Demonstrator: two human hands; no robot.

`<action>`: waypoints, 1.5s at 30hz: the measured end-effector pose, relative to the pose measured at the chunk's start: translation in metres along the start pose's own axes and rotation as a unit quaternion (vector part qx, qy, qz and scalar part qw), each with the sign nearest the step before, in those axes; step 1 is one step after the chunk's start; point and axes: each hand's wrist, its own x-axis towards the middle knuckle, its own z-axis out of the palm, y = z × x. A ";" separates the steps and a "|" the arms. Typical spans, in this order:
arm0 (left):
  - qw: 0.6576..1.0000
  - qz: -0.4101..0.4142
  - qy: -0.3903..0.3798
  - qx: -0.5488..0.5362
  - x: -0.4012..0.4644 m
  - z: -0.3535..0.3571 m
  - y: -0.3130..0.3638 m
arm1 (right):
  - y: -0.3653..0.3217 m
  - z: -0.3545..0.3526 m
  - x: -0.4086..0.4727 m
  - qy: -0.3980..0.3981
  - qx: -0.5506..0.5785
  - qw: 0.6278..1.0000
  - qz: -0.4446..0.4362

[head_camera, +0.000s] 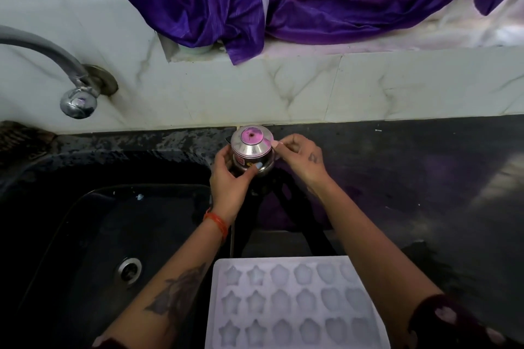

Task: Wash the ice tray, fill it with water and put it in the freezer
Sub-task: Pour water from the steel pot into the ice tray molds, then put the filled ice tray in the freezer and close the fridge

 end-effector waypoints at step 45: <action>0.959 -0.055 -0.082 0.264 -0.195 -0.119 -0.022 | 0.039 -0.069 -0.241 0.065 -0.332 0.931 0.138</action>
